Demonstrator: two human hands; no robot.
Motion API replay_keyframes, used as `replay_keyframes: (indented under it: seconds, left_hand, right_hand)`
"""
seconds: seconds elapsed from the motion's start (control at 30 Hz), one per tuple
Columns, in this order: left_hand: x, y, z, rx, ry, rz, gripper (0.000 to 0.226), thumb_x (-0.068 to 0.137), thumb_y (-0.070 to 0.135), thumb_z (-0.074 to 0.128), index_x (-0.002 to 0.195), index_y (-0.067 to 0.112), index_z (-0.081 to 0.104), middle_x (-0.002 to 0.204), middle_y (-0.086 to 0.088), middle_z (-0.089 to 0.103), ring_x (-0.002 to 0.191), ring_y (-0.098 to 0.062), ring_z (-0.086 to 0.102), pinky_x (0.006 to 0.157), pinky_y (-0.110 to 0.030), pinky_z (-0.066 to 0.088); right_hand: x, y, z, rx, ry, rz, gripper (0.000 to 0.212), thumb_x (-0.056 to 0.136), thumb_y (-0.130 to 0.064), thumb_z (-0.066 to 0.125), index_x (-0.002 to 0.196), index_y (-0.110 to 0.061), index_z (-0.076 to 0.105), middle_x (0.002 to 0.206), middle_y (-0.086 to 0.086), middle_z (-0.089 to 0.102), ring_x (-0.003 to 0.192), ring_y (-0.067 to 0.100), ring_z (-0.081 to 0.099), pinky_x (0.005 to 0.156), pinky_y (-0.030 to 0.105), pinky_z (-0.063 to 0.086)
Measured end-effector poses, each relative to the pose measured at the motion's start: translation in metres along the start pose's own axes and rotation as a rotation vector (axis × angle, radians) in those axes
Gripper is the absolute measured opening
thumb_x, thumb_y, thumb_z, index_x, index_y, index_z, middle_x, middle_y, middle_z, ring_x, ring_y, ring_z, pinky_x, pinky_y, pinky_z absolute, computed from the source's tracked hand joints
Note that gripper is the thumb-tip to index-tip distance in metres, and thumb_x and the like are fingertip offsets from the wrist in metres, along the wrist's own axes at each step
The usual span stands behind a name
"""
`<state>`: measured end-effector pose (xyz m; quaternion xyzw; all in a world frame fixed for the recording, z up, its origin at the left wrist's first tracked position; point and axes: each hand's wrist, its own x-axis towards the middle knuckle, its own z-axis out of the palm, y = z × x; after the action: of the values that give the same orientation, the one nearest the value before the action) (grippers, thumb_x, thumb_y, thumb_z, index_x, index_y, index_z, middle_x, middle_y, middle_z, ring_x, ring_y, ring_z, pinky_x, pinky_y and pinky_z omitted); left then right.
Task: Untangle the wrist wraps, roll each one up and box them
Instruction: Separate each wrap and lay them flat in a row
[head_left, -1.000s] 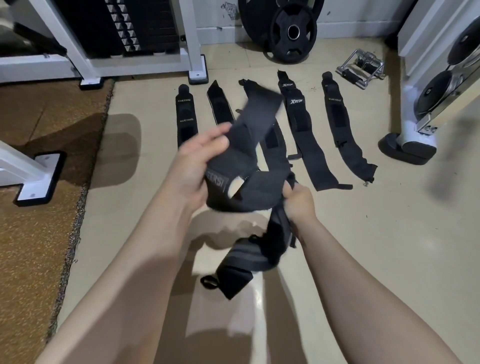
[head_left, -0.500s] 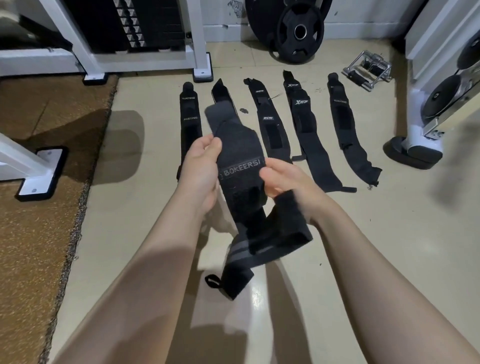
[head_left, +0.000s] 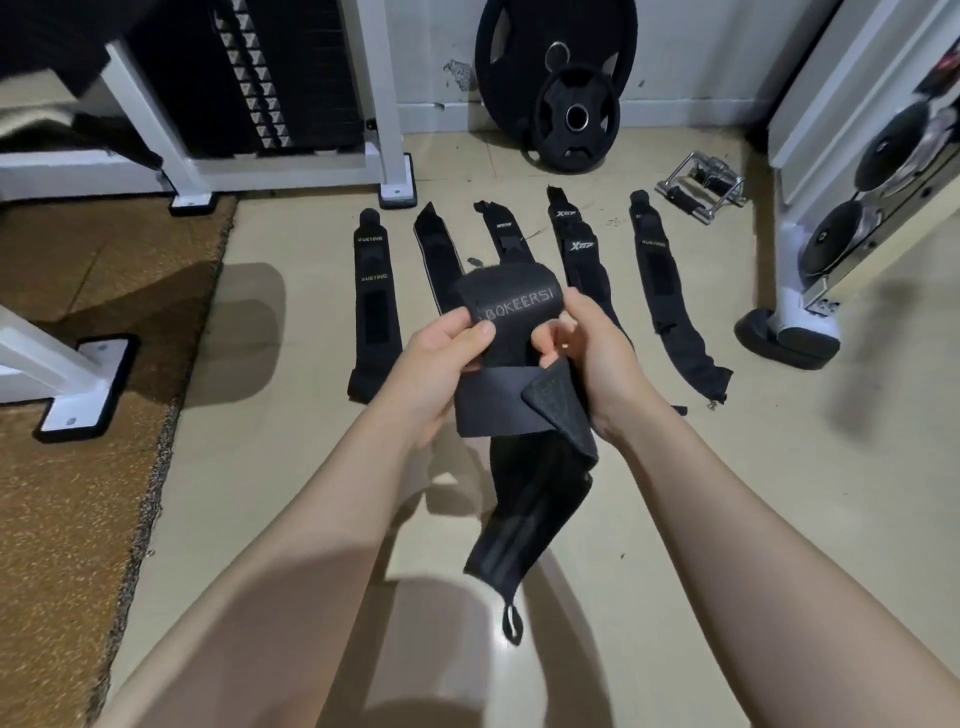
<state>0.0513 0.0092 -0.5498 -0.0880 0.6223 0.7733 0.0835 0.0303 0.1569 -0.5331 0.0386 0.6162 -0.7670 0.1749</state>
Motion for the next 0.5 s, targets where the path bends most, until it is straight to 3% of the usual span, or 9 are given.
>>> replay_keyframes:
  seconds: [0.03,0.1,0.17,0.33,0.4,0.5]
  left_hand:
    - [0.004,0.011,0.002,0.005,0.028,0.005,0.023,0.1,0.016,0.047,0.111,0.021,0.066,0.109,-0.004,0.071,0.105,-0.023,0.065,0.094,-0.039,0.051]
    - [0.011,0.034,0.006,-0.004,0.083,0.015,0.023,0.101,0.019,0.045,0.111,0.025,0.065,0.111,-0.004,0.071,0.107,-0.026,0.065,0.095,-0.045,0.051]
    - [0.014,0.056,0.011,-0.029,0.124,0.043,0.024,0.102,0.02,0.042,0.113,0.025,0.063,0.112,-0.002,0.07,0.107,-0.024,0.065,0.091,-0.041,0.053]
    - [0.011,0.091,0.022,-0.207,0.153,0.054,0.021,0.103,0.021,0.041,0.107,0.024,0.062,0.098,0.004,0.071,0.081,-0.011,0.067,0.062,-0.023,0.053]
    - [0.01,0.104,0.023,-0.325,0.183,0.037,0.023,0.102,0.022,0.045,0.119,0.022,0.059,0.107,0.001,0.069,0.082,-0.011,0.067,0.061,-0.023,0.054]
    - [0.009,0.119,0.026,-0.402,0.179,0.046,0.025,0.101,0.021,0.046,0.123,0.019,0.057,0.11,-0.001,0.068,0.086,-0.014,0.067,0.072,-0.03,0.058]
  right_hand:
    - [-0.003,-0.011,0.0,0.094,-0.053,-0.015,0.021,0.087,-0.018,0.049,0.108,-0.014,0.05,0.059,-0.004,0.045,0.052,0.01,0.037,0.054,0.024,0.033]
    - [-0.005,-0.035,-0.002,0.115,-0.135,-0.054,0.068,0.058,0.0,0.043,0.124,-0.02,0.044,0.07,-0.001,0.049,0.051,0.007,0.044,0.051,0.018,0.037]
    - [-0.006,-0.057,-0.004,0.009,-0.204,-0.095,0.079,0.051,0.005,0.035,0.126,-0.02,0.045,0.079,-0.001,0.05,0.056,0.005,0.049,0.052,0.014,0.038]
    - [-0.011,-0.104,-0.005,-0.525,-0.197,-0.172,0.052,0.079,0.012,0.058,0.123,-0.017,0.059,0.109,-0.003,0.062,0.102,0.01,0.054,0.088,0.02,0.045]
    - [-0.013,-0.115,-0.004,-0.749,-0.135,-0.235,0.031,0.081,-0.001,0.067,0.101,-0.026,0.069,0.105,-0.002,0.068,0.095,0.007,0.06,0.093,0.025,0.049]
    - [-0.014,-0.119,-0.004,-0.858,-0.099,-0.27,0.023,0.081,-0.007,0.07,0.067,-0.024,0.064,0.067,-0.008,0.064,0.062,0.005,0.055,0.07,0.025,0.048]
